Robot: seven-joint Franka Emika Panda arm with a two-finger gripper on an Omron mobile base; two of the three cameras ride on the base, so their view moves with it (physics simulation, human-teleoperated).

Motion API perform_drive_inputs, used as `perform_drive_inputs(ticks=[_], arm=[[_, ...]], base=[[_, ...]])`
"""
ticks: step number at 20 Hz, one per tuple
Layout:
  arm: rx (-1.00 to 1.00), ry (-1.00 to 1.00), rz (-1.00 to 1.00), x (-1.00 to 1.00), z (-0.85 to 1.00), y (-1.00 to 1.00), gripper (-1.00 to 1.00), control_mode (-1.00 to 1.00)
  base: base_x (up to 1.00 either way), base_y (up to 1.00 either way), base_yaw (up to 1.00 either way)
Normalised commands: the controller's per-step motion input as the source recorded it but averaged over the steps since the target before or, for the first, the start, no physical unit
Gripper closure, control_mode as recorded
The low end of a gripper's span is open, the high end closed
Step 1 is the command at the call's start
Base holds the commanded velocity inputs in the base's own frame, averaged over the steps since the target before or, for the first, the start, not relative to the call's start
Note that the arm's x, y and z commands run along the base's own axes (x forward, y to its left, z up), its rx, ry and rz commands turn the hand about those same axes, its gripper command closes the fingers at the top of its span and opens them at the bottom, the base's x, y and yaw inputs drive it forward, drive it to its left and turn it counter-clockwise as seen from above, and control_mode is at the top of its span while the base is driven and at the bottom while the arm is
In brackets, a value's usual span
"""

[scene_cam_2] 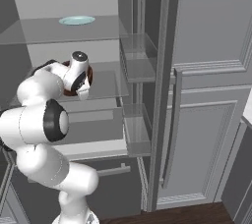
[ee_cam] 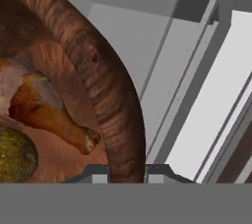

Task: Pick the chicken drumstick and avocado from their plates and place them in the bowl. Then put the bowl in the fridge.

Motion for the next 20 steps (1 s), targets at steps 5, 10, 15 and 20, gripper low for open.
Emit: perform_drive_inputs(ticks=[5,10,15,20], arm=[[0.0,0.0,0.0,0.82,-0.36,0.22,1.0,-1.0],[0.0,0.0,0.0,0.65,-0.33,0.13,1.0,-1.0],[0.0,0.0,0.0,0.5,-0.36,0.03,1.0,-1.0],[0.0,0.0,-0.01,0.07,-0.11,0.16,-1.0,-1.0]], base=[[0.0,0.0,0.0],[0.0,0.0,0.0],[0.0,0.0,0.0],[0.0,0.0,0.0]])
